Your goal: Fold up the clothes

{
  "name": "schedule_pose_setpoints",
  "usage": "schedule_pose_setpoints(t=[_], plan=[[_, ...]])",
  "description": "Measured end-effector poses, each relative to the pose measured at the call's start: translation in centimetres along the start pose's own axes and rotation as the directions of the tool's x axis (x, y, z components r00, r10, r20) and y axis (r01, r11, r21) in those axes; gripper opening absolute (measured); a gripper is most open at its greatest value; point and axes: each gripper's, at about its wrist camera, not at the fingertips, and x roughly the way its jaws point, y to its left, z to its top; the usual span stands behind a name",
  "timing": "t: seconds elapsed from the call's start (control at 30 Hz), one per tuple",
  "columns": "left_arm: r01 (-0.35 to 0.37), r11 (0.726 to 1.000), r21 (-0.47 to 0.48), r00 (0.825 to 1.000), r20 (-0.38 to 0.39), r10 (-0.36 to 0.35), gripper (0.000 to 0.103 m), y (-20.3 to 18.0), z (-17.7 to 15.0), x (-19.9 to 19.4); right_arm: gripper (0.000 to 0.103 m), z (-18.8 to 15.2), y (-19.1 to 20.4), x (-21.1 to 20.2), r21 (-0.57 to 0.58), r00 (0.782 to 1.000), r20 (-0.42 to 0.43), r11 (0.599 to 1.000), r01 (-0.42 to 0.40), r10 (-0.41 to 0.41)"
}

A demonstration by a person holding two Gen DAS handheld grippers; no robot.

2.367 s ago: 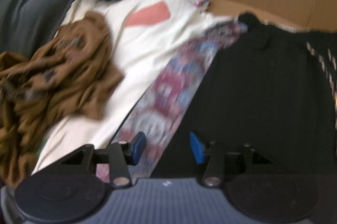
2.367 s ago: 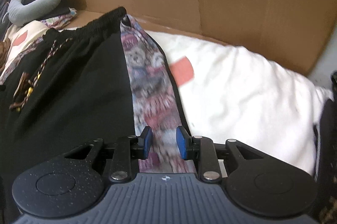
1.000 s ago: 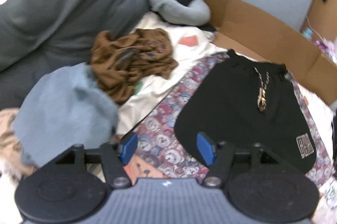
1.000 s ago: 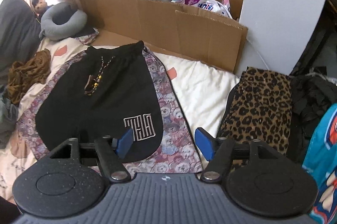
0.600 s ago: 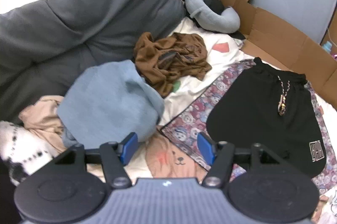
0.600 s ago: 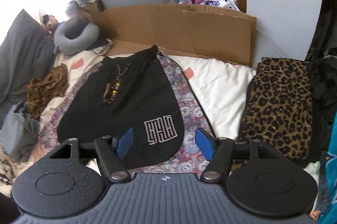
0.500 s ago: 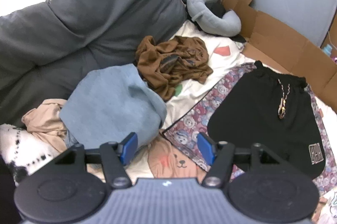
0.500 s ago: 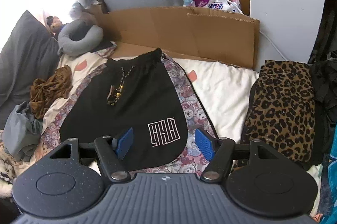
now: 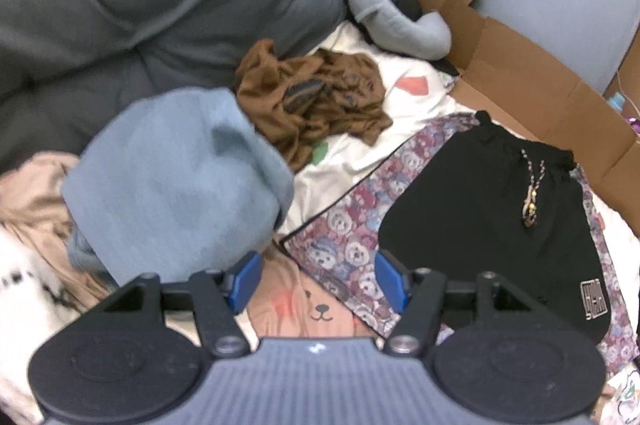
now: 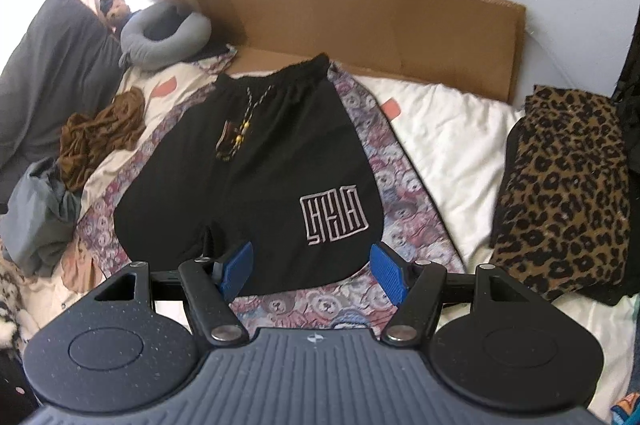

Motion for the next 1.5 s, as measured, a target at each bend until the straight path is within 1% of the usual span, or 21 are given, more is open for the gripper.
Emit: schedule_pose_setpoints(t=[0.07,0.17,0.27,0.33,0.5,0.7,0.8,0.97,1.1,1.23,1.3,1.37,1.43,1.5], plan=[[-0.001,1.000,-0.016,1.000,-0.009,0.001,0.065,0.5,-1.0,1.2,0.071,-0.7,0.4,0.7,-0.003,1.000,-0.007,1.000,-0.007,0.007],[-0.022,0.999,-0.033,0.999,-0.030,0.021,0.065,1.3,-2.1,2.9,0.071,-1.6,1.1,1.6,-0.008,1.000,-0.015,1.000,-0.022,0.021],[-0.038,0.998,-0.051,0.998,-0.044,0.036,0.065,1.9,-2.9,4.5,0.071,-2.6,1.7,2.7,-0.042,0.998,-0.040,0.998,-0.042,0.040],[-0.042,0.997,-0.065,0.998,-0.050,0.039,0.065,2.1,-3.4,5.8,0.071,-3.2,2.0,3.5,-0.061,0.998,-0.056,0.997,-0.046,0.042],[-0.053,0.995,-0.082,0.996,-0.069,0.047,0.065,2.0,-4.3,9.1,0.071,-4.3,2.3,5.6,-0.060,0.995,-0.087,0.996,-0.059,0.054],[-0.066,0.996,-0.056,0.995,-0.075,0.062,0.064,1.3,-4.0,13.0,0.071,-5.4,2.5,7.6,-0.065,0.994,-0.102,0.996,-0.054,0.047],[-0.066,0.996,-0.053,0.996,-0.071,0.062,0.062,1.2,-3.7,14.7,0.071,-6.0,2.6,8.3,-0.078,0.993,-0.111,0.996,-0.047,0.038],[-0.067,0.997,-0.025,0.997,-0.049,0.066,0.061,0.7,-3.1,16.7,0.071,-6.9,2.3,9.1,-0.089,0.990,-0.138,0.995,-0.036,0.023],[-0.103,0.994,0.021,0.994,-0.032,0.103,0.061,0.0,-2.8,18.2,0.071,-7.5,2.0,9.6,-0.094,0.987,-0.159,0.995,-0.024,0.009],[-0.123,0.992,0.021,0.992,-0.029,0.124,0.054,0.3,-2.7,19.7,0.071,-7.8,1.8,10.1,-0.076,0.984,-0.178,0.997,-0.014,0.000],[-0.132,0.991,0.021,0.991,-0.027,0.133,0.053,0.5,-2.7,20.3,0.071,-7.9,1.8,10.1,-0.079,0.984,-0.181,0.997,-0.011,-0.003],[-0.141,0.989,0.034,0.990,-0.022,0.141,0.052,0.5,-2.8,20.8,0.071,-8.0,1.8,10.3,-0.081,0.983,-0.183,0.997,-0.008,-0.007],[-0.150,0.987,0.049,0.988,-0.013,0.151,0.047,0.5,-2.8,21.1,0.071,-8.1,1.9,10.4,-0.080,0.982,-0.188,0.997,-0.006,-0.009],[-0.162,0.984,0.070,0.987,-0.001,0.163,0.045,0.4,-2.9,21.3,0.071,-8.2,1.8,10.6,-0.079,0.981,-0.196,0.997,-0.002,-0.014]])
